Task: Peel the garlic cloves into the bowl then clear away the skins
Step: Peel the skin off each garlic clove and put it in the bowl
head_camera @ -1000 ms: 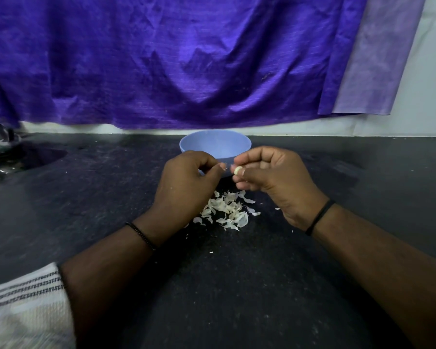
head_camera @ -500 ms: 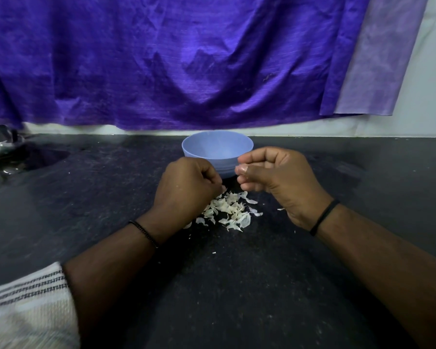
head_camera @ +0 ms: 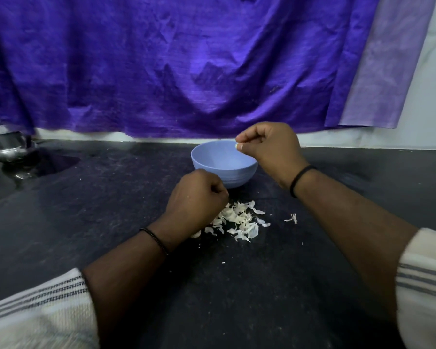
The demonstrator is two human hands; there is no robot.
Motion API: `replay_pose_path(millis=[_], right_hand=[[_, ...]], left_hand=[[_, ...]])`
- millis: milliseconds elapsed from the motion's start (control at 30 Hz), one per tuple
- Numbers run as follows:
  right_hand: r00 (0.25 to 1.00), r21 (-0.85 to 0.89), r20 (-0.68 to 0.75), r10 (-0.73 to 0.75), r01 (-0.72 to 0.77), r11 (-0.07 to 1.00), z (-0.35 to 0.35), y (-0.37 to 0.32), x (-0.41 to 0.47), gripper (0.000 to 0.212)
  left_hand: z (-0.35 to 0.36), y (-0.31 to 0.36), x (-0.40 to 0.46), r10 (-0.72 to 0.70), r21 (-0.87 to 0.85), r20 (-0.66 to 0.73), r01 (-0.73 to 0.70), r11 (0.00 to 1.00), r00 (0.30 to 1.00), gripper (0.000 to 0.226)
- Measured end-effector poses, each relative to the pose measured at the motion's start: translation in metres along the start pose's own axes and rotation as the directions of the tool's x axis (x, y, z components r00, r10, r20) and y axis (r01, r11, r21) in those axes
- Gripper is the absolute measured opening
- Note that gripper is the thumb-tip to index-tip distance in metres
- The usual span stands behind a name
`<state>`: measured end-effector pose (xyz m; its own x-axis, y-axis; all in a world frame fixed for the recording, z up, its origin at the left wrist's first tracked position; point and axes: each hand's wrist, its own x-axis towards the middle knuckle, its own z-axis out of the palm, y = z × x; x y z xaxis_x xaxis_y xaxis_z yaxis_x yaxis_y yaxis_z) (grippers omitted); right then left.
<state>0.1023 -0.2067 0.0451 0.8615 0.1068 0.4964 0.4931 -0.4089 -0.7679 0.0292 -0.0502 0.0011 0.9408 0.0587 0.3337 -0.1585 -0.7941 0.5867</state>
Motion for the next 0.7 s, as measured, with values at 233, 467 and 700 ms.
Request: replay_pose_path(millis=[233, 467, 700], right_hand=[[0.998, -0.005, -0.067, -0.013, 0.013, 1.000, 0.000, -0.012, 0.003, 0.024], [0.963, 0.145, 0.217, 0.162, -0.196, 0.970, -0.008, -0.014, -0.061, 0.021], [0.884, 0.317, 0.414, 0.219, -0.366, 0.875, -0.017, -0.010, -0.068, 0.009]], left_hand=[[-0.002, -0.003, 0.001, 0.008, -0.098, -0.055, -0.014, 0.995, 0.998, 0.022], [-0.004, 0.007, -0.005, 0.017, -0.215, -0.099, -0.038, 0.976, 0.995, 0.040], [-0.007, 0.005, -0.003, 0.002, -0.380, 0.023, 0.007, 0.925, 1.000, 0.027]])
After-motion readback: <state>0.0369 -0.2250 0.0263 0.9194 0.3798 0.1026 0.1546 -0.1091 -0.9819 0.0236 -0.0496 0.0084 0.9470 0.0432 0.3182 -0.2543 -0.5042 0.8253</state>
